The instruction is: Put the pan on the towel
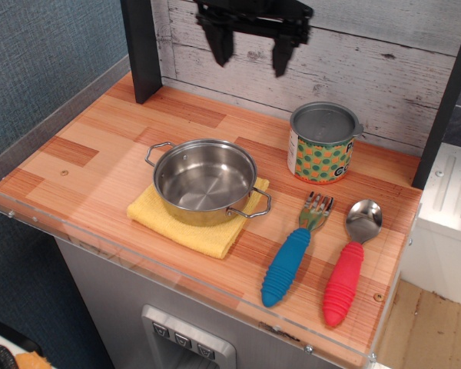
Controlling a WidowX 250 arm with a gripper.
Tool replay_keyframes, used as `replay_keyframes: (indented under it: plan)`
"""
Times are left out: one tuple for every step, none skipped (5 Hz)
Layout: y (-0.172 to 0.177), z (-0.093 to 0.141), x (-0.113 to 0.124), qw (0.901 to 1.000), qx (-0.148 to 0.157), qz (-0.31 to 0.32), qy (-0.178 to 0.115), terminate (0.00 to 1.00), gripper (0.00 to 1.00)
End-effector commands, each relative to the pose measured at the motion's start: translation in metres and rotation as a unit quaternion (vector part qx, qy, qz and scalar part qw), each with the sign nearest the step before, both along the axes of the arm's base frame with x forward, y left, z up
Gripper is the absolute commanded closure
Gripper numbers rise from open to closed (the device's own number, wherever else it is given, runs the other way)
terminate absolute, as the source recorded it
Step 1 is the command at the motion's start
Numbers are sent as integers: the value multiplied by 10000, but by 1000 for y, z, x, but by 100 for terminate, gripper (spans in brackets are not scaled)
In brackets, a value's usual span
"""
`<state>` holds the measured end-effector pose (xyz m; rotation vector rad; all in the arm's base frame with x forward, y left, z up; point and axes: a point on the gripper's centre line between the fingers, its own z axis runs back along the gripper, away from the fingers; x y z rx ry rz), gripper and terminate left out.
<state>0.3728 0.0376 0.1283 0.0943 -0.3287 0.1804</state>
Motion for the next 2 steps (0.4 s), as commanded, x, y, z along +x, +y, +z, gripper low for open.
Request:
replay_keyframes:
  plan:
    - [25,16,3,9994,164,290,-133,0,0]
    - [25,16,3,9994,164,290,-133,100,0]
